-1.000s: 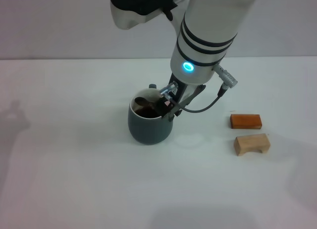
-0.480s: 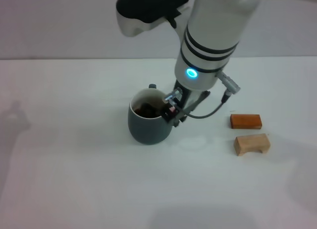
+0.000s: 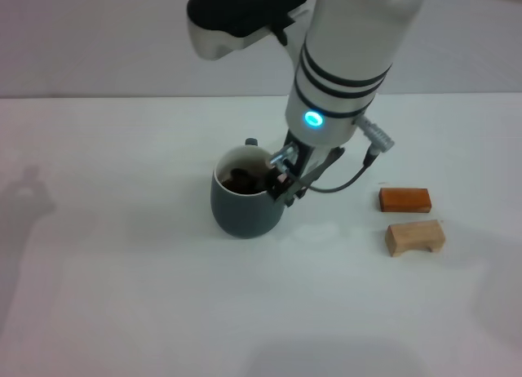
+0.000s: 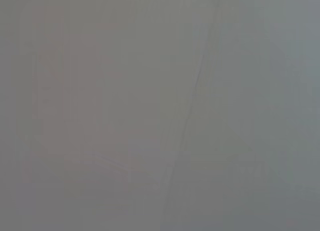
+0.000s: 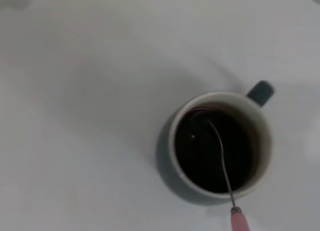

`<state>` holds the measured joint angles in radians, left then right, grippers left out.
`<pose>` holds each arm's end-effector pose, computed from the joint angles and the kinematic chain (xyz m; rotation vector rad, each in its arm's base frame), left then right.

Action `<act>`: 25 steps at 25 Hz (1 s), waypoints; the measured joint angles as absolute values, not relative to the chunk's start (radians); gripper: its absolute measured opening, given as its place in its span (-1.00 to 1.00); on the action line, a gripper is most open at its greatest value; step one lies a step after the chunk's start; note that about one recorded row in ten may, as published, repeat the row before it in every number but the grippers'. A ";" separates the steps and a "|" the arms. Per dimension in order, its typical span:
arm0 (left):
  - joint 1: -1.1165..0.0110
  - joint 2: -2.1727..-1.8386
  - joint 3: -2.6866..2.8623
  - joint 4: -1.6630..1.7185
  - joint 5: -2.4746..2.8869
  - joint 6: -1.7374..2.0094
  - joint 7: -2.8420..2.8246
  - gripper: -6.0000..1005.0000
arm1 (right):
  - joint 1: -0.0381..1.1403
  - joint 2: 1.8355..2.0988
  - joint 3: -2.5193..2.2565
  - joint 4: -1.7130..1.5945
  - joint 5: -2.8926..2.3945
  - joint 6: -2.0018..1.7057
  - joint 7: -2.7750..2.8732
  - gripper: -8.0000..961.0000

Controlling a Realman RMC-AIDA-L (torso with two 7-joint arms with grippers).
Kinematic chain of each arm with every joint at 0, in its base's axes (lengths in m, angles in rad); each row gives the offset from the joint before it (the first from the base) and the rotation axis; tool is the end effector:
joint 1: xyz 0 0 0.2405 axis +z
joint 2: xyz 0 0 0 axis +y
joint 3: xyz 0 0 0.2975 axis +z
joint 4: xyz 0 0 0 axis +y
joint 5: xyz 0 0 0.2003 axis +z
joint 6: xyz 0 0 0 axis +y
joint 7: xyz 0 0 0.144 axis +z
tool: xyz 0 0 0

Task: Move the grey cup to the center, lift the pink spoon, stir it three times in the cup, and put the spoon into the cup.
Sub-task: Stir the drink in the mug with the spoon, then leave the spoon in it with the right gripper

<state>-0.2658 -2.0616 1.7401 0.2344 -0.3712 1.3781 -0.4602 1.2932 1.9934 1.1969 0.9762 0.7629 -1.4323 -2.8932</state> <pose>-0.3757 0.2962 0.0279 -1.3373 -0.5994 -1.0215 0.0341 0.4118 -0.0923 -2.3800 0.9699 -0.6874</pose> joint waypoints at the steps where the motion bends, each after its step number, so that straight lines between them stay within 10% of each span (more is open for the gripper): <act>1: -0.266 -2.062 1.740 0.234 -0.371 1.378 -0.460 -0.96 | 1.293 1.993 1.197 0.976 0.763 -1.432 -2.893 -0.74; 25: -0.272 -2.063 1.756 0.234 -0.371 1.373 -0.461 -0.96 | 1.290 1.988 1.209 0.978 0.763 -1.496 -2.893 -0.74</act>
